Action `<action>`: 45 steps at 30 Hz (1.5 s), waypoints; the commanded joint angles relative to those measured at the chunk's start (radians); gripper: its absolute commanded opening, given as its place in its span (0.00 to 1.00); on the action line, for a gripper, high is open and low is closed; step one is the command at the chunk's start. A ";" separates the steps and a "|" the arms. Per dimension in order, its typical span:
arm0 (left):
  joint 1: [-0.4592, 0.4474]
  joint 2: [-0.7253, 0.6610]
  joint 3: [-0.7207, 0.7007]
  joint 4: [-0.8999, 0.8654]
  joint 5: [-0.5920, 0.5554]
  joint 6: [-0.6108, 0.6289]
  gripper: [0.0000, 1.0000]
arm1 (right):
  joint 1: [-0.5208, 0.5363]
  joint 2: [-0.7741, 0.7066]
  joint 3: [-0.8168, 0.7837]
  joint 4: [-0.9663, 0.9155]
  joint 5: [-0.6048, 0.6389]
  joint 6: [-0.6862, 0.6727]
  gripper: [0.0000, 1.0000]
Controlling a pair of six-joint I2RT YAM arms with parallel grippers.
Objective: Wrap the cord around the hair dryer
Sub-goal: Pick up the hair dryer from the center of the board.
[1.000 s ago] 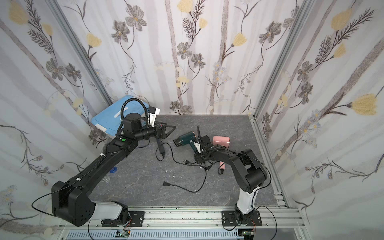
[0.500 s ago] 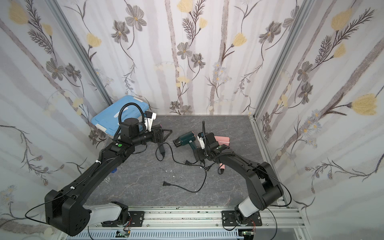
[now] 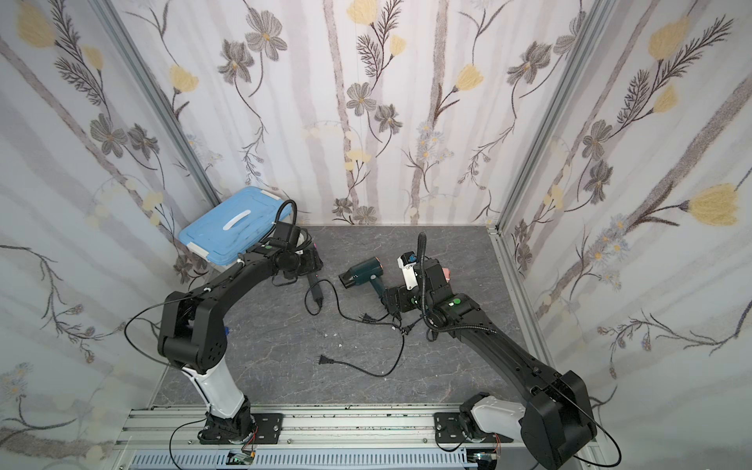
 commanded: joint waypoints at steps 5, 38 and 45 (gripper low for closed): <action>0.003 0.155 0.150 -0.133 -0.134 -0.049 0.70 | 0.000 -0.026 -0.036 0.034 -0.044 0.040 1.00; -0.124 -0.185 0.016 0.232 -0.495 0.040 0.00 | 0.047 0.022 0.025 0.201 -0.170 0.024 1.00; -0.200 -0.446 -0.135 0.445 -0.428 0.091 0.00 | 0.080 0.075 0.165 0.337 -0.267 -0.003 1.00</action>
